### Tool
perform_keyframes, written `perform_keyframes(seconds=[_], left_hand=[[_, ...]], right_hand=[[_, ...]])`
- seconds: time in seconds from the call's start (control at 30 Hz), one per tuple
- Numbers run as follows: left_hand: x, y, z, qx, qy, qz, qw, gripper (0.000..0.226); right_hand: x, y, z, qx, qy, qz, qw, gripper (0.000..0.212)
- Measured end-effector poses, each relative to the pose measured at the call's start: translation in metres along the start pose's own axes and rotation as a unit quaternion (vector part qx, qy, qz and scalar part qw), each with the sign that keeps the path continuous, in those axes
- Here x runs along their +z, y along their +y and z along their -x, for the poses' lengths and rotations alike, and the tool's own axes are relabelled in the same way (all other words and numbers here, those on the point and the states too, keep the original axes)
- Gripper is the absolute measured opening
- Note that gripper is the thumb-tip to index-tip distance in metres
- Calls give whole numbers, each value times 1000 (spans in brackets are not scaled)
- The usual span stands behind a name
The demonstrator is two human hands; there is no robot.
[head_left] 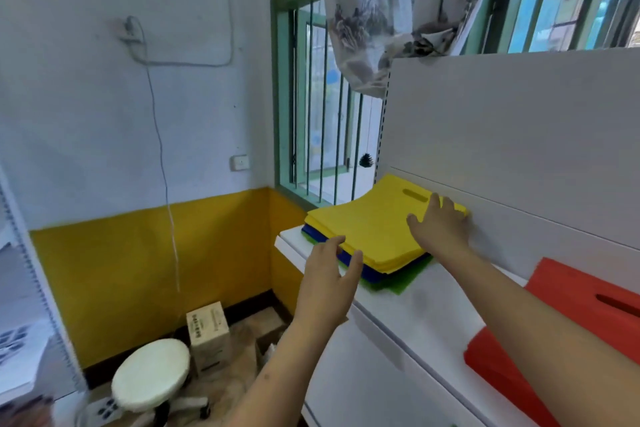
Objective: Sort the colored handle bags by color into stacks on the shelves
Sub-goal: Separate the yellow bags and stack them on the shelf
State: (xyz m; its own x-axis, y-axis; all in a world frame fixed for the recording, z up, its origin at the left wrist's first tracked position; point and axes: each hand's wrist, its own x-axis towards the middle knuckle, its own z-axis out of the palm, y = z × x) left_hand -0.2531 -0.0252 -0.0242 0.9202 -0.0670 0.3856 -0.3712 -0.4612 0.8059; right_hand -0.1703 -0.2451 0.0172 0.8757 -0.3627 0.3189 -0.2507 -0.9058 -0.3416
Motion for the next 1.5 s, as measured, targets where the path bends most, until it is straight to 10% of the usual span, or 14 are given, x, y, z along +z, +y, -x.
perform_keyframes(seconds=[0.4, 1.0, 1.27, 1.5], left_hand=[[53, -86, -196, -43, -31, -254, 966, 80], [71, -93, -205, 57, -122, -438, 889, 48], [45, -63, -174, 107, -97, -99, 985, 47], [61, 11, -109, 146, -117, 185, 965, 45]], right_hand=[[95, 27, -84, 183, 62, 7, 981, 87], [86, 19, -88, 174, 18, 152, 973, 52], [27, -18, -13, 233, 107, -21, 966, 44], [-45, 10, 87, 232, 330, -83, 911, 30]])
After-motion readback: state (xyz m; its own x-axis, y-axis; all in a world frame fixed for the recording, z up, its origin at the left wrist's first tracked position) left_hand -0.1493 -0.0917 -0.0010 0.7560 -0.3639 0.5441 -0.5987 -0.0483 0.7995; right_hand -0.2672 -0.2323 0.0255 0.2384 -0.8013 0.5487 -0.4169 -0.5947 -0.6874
